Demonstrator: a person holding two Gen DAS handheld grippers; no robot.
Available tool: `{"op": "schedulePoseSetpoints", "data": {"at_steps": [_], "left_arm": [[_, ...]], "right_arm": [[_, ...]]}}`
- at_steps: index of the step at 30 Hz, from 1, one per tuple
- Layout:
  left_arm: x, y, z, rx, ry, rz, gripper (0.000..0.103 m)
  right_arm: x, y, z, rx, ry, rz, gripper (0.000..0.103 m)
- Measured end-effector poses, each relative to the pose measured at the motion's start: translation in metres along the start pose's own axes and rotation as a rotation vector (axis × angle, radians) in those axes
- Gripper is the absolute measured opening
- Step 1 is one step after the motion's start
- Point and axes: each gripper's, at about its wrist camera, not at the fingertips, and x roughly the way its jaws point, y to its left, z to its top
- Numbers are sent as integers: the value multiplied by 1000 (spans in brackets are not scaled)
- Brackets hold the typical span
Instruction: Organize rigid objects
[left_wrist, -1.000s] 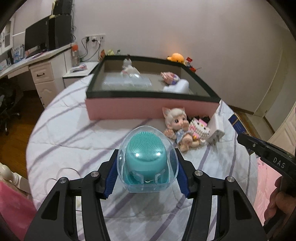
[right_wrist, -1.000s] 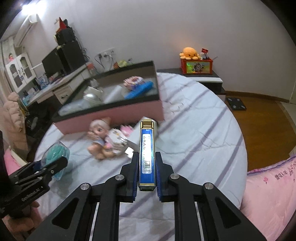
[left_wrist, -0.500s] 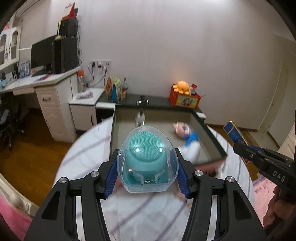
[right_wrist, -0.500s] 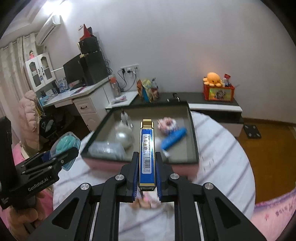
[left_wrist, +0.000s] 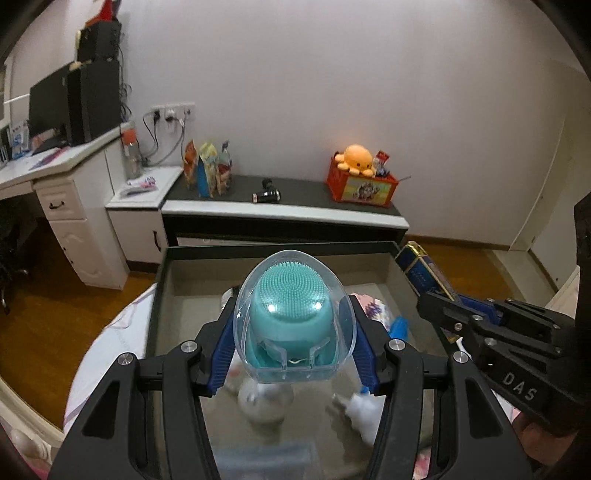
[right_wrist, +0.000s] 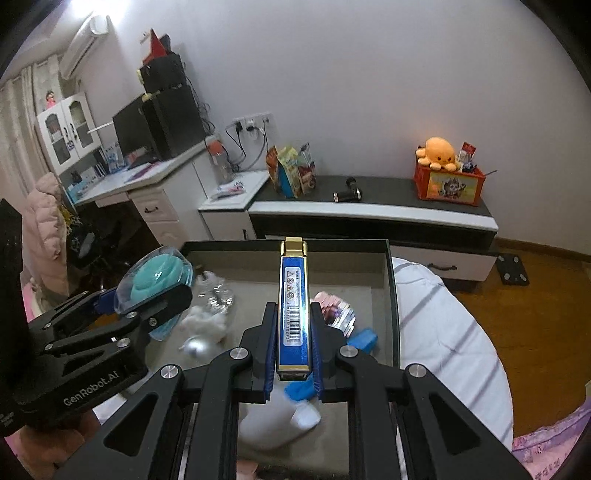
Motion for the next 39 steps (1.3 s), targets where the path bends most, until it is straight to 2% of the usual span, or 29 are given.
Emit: {"op": "schedulePoseSetpoints", "data": {"at_steps": [4, 9, 11, 17, 19, 20, 21, 23, 26, 28, 29, 39], "left_arm": [[37, -4, 6, 1, 75, -8, 56], [63, -9, 6, 6, 149, -6, 56], [59, -11, 8, 12, 130, 17, 56], [43, -8, 5, 38, 99, 60, 71], [31, -5, 3, 28, 77, 72, 82], [25, -3, 1, 24, 61, 81, 86], [19, -1, -1, 22, 46, 88, 91], [1, 3, -6, 17, 5, 99, 96], [-24, 7, -13, 15, -43, 121, 102], [-39, 11, -20, 9, -64, 130, 103], [-47, 13, -23, 5, -72, 132, 103], [-126, 14, -59, 14, -144, 140, 103]], "right_arm": [[31, -15, 5, 22, 54, -5, 15], [50, -20, 11, 20, 95, -16, 16], [56, -22, 11, 16, 112, -24, 16], [60, -25, 4, 28, 135, -26, 16], [58, -25, 5, 29, 128, -26, 22], [57, -25, 5, 33, 124, -31, 36], [55, -25, 5, 38, 121, -33, 60], [48, -23, 3, 49, 105, -26, 83], [36, -18, -1, 51, 92, -3, 85], [25, -14, -4, 53, 69, -16, 93], [19, -13, -6, 59, 57, -21, 103], [-48, 11, -35, 69, -40, -34, 103]]}}
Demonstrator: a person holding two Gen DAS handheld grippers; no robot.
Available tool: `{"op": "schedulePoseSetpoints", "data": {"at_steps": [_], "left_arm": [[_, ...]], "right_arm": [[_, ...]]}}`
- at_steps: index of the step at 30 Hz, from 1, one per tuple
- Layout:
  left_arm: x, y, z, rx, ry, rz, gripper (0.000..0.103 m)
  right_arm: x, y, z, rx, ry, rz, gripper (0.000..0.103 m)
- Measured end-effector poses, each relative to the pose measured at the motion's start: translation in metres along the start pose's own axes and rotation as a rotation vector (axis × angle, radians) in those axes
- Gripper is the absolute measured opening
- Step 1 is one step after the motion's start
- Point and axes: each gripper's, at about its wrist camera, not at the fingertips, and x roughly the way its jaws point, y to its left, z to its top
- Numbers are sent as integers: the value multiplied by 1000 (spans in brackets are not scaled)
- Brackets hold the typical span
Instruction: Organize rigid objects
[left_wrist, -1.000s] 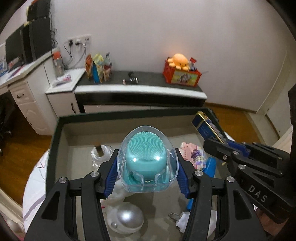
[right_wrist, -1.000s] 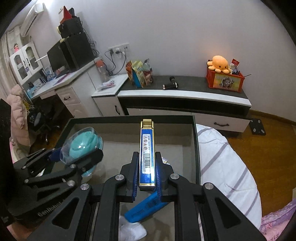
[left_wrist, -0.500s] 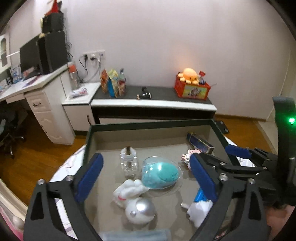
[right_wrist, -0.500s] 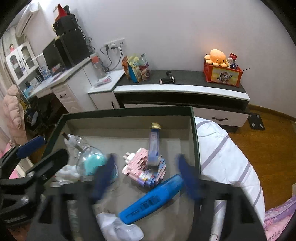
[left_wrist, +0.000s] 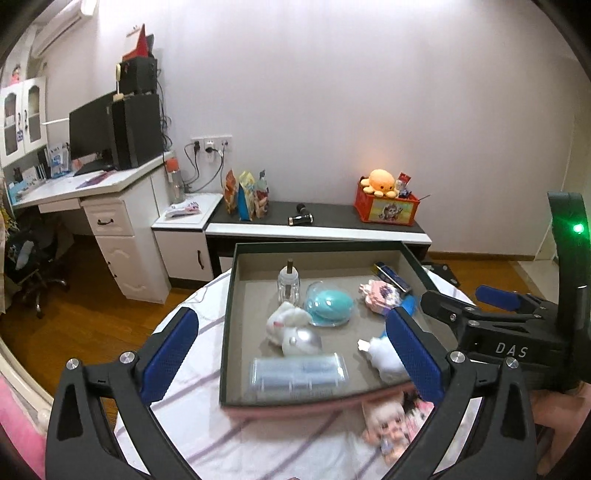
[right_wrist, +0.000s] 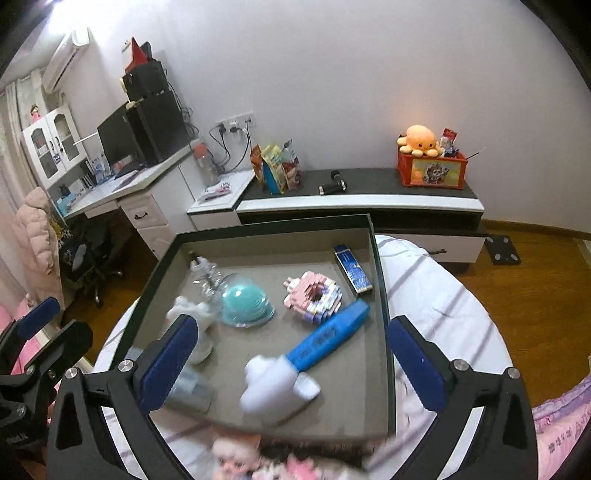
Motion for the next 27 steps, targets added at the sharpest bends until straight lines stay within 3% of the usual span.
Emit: {"op": "schedulePoseSetpoints", "data": {"at_steps": [19, 27], "left_arm": [[-126, 11, -70, -52, -55, 15, 103], [-152, 8, -104, -54, -31, 40, 103]], "right_arm": [[-147, 31, -85, -7, -186, -2, 103], [-181, 39, -135, 11, -208, -18, 103]]}}
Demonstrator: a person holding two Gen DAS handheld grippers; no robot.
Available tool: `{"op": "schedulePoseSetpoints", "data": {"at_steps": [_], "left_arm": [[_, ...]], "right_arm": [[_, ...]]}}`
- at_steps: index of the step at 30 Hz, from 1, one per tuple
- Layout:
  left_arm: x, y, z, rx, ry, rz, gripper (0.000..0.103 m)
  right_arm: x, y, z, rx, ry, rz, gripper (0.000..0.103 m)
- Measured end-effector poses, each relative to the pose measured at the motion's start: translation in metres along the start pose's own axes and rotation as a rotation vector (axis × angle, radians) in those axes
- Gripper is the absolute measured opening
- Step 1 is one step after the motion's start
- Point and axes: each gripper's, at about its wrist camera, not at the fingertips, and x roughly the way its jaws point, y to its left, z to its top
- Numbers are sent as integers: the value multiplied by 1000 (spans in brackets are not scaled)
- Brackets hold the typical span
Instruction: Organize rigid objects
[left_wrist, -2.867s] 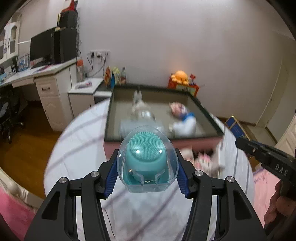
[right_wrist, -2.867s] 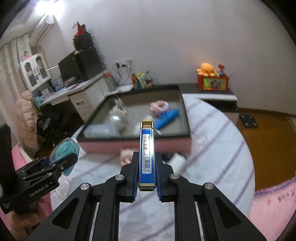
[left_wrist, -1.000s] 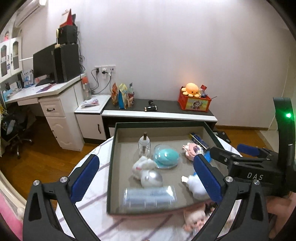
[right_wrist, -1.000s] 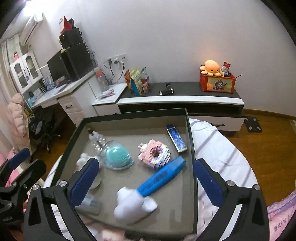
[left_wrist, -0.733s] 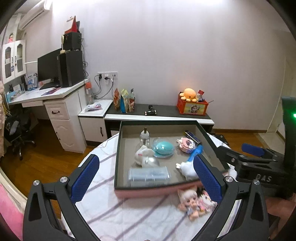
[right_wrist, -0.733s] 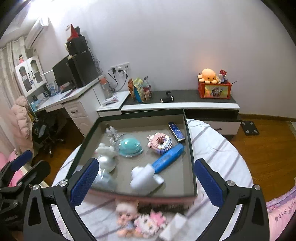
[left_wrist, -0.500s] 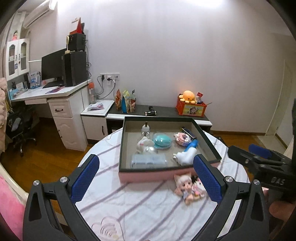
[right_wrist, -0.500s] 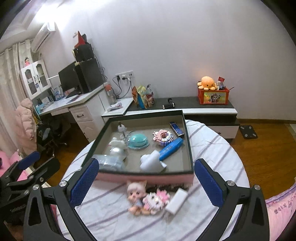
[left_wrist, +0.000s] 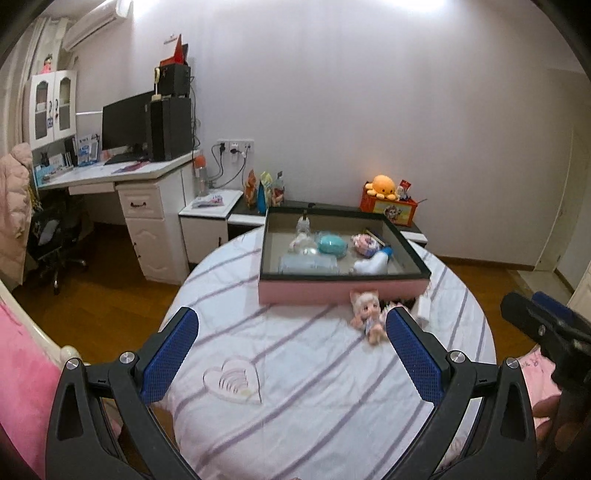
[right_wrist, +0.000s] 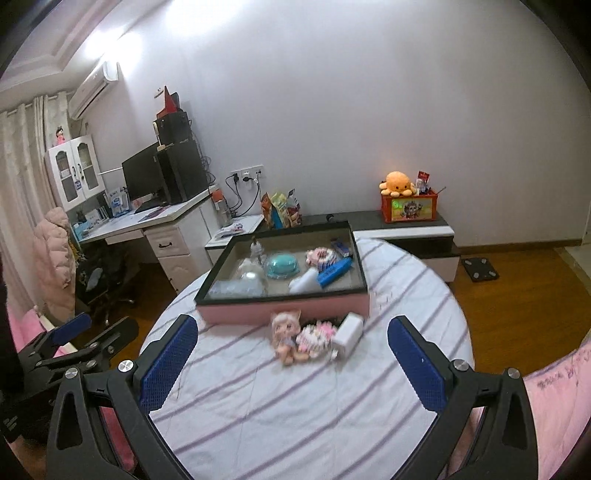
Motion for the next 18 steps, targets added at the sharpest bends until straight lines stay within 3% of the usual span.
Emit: {"op": "schedulePoseSetpoints", "data": {"at_steps": [6, 18], "left_arm": [[-8, 1, -20, 5, 40, 6, 103], [-18, 7, -26, -15, 40, 11, 103]], "right_arm": [[-11, 2, -24, -10, 35, -8, 103], [-12, 7, -35, -19, 59, 2, 103]]}}
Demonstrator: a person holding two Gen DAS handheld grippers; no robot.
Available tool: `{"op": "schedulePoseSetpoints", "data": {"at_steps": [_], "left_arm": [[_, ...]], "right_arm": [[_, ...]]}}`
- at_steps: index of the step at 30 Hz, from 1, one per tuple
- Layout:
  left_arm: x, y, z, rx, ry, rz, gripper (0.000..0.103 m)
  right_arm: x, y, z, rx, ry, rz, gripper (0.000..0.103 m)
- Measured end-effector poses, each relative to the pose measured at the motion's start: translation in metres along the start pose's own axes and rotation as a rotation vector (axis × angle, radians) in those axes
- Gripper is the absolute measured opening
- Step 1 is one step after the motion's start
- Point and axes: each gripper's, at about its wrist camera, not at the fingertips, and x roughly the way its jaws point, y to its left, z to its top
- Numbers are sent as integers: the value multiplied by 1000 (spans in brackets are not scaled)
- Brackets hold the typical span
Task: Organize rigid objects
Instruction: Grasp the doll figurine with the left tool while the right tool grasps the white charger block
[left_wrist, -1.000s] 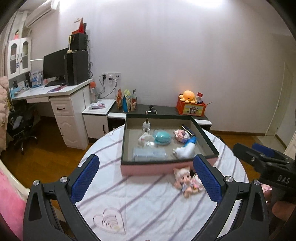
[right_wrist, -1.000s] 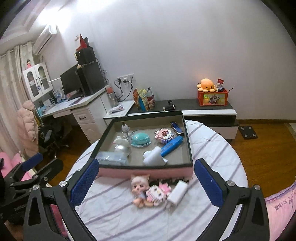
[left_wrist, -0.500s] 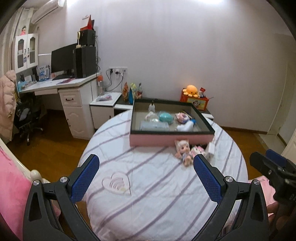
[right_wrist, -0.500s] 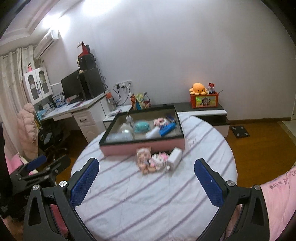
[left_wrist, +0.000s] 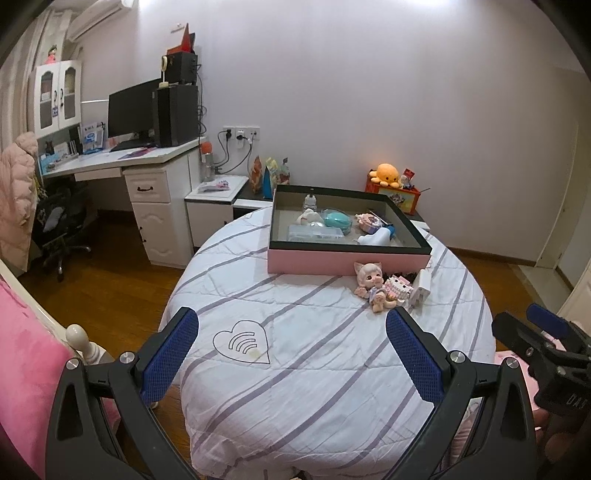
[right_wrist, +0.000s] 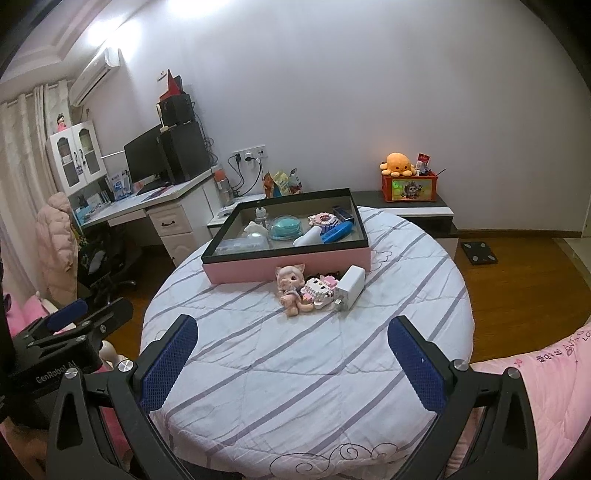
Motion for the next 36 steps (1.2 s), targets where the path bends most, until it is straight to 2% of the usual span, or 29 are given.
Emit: {"op": "schedulePoseSetpoints", "data": {"at_steps": [11, 21, 27, 36], "left_arm": [[4, -1, -4, 0, 16, -2, 103], [25, -6, -8, 8, 59, -12, 103], [46, -16, -8, 15, 89, -29, 103], [100, -46, 1, 28, 141, -86, 103]], "right_arm": [[1, -1, -2, 3, 13, -11, 103], [12, -11, -2, 16, 40, -32, 103], [29, -24, -3, 30, 75, -59, 103], [69, -54, -5, 62, 146, -102, 103]]}}
